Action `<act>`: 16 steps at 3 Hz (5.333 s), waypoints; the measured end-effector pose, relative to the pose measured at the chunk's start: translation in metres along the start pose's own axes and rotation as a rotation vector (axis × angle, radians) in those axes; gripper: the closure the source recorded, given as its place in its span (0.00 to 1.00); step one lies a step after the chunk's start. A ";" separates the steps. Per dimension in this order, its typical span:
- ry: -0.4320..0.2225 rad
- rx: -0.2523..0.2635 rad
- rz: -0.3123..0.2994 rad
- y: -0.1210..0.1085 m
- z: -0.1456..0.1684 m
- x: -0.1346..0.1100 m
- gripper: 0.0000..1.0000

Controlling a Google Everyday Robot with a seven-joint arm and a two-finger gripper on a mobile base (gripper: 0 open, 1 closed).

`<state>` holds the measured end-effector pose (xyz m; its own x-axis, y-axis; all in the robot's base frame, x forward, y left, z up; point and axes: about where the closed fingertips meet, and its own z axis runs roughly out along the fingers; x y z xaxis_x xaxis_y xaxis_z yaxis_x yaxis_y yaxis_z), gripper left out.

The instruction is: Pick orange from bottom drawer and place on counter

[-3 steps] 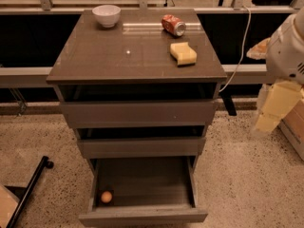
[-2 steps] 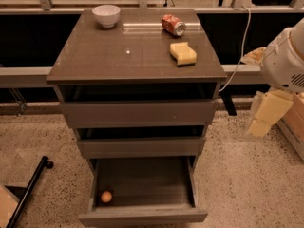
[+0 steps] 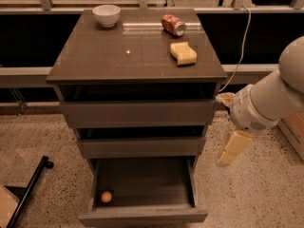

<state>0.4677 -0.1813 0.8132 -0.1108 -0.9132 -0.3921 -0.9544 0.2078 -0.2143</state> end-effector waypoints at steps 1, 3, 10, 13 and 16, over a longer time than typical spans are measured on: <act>-0.002 -0.010 0.010 0.003 0.010 0.002 0.00; -0.036 -0.081 0.019 0.028 0.081 -0.003 0.00; -0.192 -0.241 -0.007 0.048 0.367 -0.009 0.00; -0.389 -0.252 -0.013 0.025 0.497 -0.010 0.00; -0.452 -0.305 0.070 0.054 0.604 -0.023 0.00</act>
Offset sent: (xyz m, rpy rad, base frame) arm -0.0078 0.0160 -0.0557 0.0287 0.0804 -0.0313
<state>0.5862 0.0632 0.2701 -0.1107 -0.6450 -0.7561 -0.9936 0.0902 0.0685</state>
